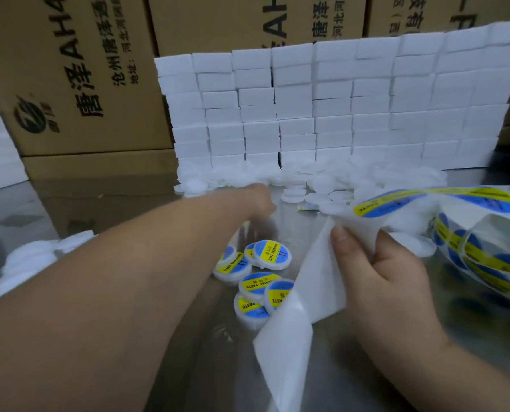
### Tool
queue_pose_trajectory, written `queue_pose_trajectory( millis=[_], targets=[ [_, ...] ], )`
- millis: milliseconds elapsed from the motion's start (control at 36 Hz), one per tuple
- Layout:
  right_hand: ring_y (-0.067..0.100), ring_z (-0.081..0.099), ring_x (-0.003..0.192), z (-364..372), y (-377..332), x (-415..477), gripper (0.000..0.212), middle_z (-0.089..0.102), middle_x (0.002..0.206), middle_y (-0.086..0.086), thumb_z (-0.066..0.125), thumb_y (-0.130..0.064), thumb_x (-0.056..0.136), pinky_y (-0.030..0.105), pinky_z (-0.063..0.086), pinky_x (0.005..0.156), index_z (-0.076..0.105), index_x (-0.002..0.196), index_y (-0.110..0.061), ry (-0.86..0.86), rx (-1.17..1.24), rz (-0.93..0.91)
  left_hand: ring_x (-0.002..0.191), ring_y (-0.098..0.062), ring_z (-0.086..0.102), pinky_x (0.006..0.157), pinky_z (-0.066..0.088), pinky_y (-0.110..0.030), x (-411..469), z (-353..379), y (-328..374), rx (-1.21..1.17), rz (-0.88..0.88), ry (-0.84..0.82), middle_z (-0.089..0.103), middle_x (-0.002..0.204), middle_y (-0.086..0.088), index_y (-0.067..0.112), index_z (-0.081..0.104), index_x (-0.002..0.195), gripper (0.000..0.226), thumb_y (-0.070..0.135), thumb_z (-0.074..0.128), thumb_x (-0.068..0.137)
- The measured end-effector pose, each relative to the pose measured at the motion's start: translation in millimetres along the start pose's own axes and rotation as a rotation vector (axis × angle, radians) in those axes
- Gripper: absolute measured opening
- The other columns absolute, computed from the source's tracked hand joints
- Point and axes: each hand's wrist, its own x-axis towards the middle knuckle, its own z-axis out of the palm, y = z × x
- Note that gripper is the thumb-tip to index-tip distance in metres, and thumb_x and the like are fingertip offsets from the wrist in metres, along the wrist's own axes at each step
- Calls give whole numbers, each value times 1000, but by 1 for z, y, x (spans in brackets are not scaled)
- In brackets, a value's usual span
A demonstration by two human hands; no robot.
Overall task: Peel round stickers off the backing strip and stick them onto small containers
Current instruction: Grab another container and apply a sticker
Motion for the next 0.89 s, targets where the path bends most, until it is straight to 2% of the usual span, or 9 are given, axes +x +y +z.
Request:
queue_pose_trajectory(
  millis=[83, 222, 306, 389, 472, 556, 639, 722, 889],
  targets=[
    [20, 49, 59, 0, 3, 2, 28, 60, 78, 9, 56, -21, 86, 12, 38, 50, 55, 74, 4, 18, -42, 17, 61, -24, 43, 52, 32, -25, -19, -16, 8, -536, -177, 177, 46, 71, -8, 6, 50, 75, 24, 24, 45, 90],
    [-30, 44, 60, 1, 1, 2, 34, 50, 56, -42, 60, -11, 85, -6, 32, 55, 41, 69, -35, 30, -104, 6, 71, -23, 53, 65, 44, -28, -77, -47, 30, -1443, -353, 241, 48, 77, -4, 15, 45, 74, 15, 21, 40, 87],
    [-29, 46, 68, 1, 1, 2, 34, 55, 66, -34, 61, -10, 84, -6, 32, 59, 43, 73, -36, 32, -115, -22, 62, -19, 50, 59, 43, -26, -121, -55, 45, -1722, -308, 135, 57, 76, -2, 17, 43, 77, 13, 18, 35, 87],
    [-13, 53, 68, 0, 1, 2, 30, 57, 79, -19, 59, -9, 84, 1, 38, 59, 48, 79, -36, 25, -149, -50, 58, -19, 47, 54, 39, -24, -159, -54, 58, -1690, -215, 144, 61, 70, -1, 17, 45, 77, 15, 19, 35, 88],
    [-14, 54, 70, 0, -3, 1, 36, 57, 84, -21, 58, -7, 83, 0, 39, 60, 47, 85, -41, 13, -137, -77, 56, -11, 52, 52, 42, -23, -187, -41, 66, -1418, -90, 246, 63, 59, 10, 27, 52, 75, 17, 23, 42, 87],
    [-12, 57, 79, 0, -4, -1, 34, 60, 89, -21, 58, -15, 85, 3, 43, 67, 47, 90, -47, -32, -134, -64, 60, 4, 52, 61, 44, -15, -201, -24, 64, -1108, 92, 370, 63, 71, 13, 38, 58, 83, 4, 35, 56, 83],
    [-6, 62, 82, 0, -5, -1, 29, 64, 89, -19, 57, -20, 87, 9, 48, 69, 51, 91, -47, -71, -95, -23, 79, 10, 51, 78, 42, -10, -204, -16, 60, -995, 199, 446, 60, 91, 17, 37, 62, 111, 27, 37, 59, 84],
    [-3, 64, 83, 0, -7, -2, 33, 66, 90, -19, 59, -15, 86, 16, 51, 75, 55, 93, -46, -95, -57, -6, 94, 9, 49, 86, 38, -9, -207, -19, 58, -918, 307, 528, 56, 97, 18, 26, 63, 118, 39, 33, 48, 82],
    [7, 63, 100, 3, -13, -8, 31, 70, 105, -5, 56, -8, 86, 37, 49, 93, 66, 111, -23, -174, 16, 42, 97, 8, 48, 87, 36, -6, -213, -19, 51, -860, 310, 642, 50, 95, 24, 26, 59, 121, 43, 31, 54, 79]
  ],
)
